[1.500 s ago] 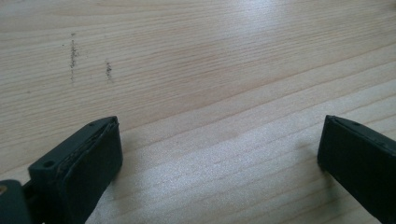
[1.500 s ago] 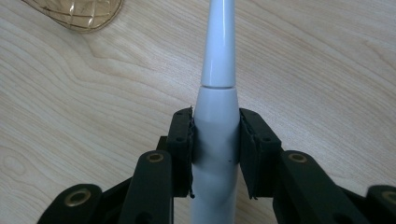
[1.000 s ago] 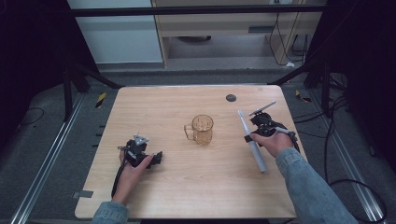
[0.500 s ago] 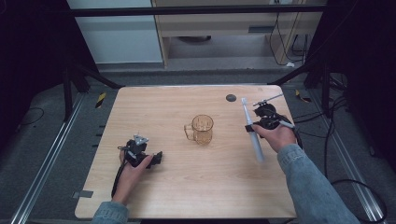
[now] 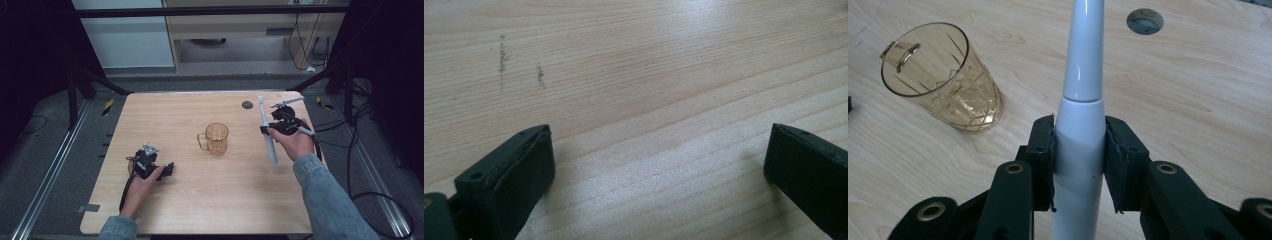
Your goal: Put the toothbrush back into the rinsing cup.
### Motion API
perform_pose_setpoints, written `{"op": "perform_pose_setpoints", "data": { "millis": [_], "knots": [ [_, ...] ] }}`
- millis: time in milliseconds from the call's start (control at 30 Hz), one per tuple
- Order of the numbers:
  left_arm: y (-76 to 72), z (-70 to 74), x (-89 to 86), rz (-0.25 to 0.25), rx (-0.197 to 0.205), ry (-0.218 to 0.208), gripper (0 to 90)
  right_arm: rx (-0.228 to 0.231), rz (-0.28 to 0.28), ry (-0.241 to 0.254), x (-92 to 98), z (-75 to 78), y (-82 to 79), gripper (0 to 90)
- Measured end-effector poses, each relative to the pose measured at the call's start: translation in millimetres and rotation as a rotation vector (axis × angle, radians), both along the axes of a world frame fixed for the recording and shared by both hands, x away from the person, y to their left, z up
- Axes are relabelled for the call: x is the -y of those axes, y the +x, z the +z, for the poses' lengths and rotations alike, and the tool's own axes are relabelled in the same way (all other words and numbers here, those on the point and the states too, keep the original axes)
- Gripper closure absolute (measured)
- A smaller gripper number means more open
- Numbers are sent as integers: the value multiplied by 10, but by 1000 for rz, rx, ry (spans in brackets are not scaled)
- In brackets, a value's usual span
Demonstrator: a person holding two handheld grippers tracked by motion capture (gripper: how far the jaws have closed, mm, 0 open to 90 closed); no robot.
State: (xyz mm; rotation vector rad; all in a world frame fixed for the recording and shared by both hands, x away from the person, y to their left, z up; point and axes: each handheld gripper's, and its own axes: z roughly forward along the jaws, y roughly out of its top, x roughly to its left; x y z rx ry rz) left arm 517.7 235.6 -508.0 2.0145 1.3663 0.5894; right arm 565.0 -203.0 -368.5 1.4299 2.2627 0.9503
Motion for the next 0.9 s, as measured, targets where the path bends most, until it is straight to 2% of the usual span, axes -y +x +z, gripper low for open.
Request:
{"op": "perform_pose_setpoints", "data": {
  "millis": [267, 333, 433, 567, 633, 767, 800, 900],
  "knots": [
    [1, 1, -1, -1, 0, 0, 0, 48, -15, 17, -31, 29, -2, 675],
    [2, 1, -1, -2, -1, 0, 0, 80, -22, 30, -57, 46, 2, 675],
    [2, 1, -1, -2, -1, 0, 0, 100, -32, 47, -80, 60, 4, 675],
    [2, 1, -1, -2, -1, 0, 0, 146, -55, 48, -136, 89, 2, 675],
    [3, 0, 0, -2, 0, -1, 0, 178, -55, 49, -181, 101, 0, 675],
    [5, -1, 2, -1, 1, -1, 0, 199, -57, 60, -233, 115, -6, 675],
    [5, -1, 2, -2, 1, -1, 0, 222, -54, 62, -279, 135, -16, 675],
    [5, -1, 2, -2, 1, -1, 0, 243, -52, 81, -321, 149, -21, 675]
  ]
}}
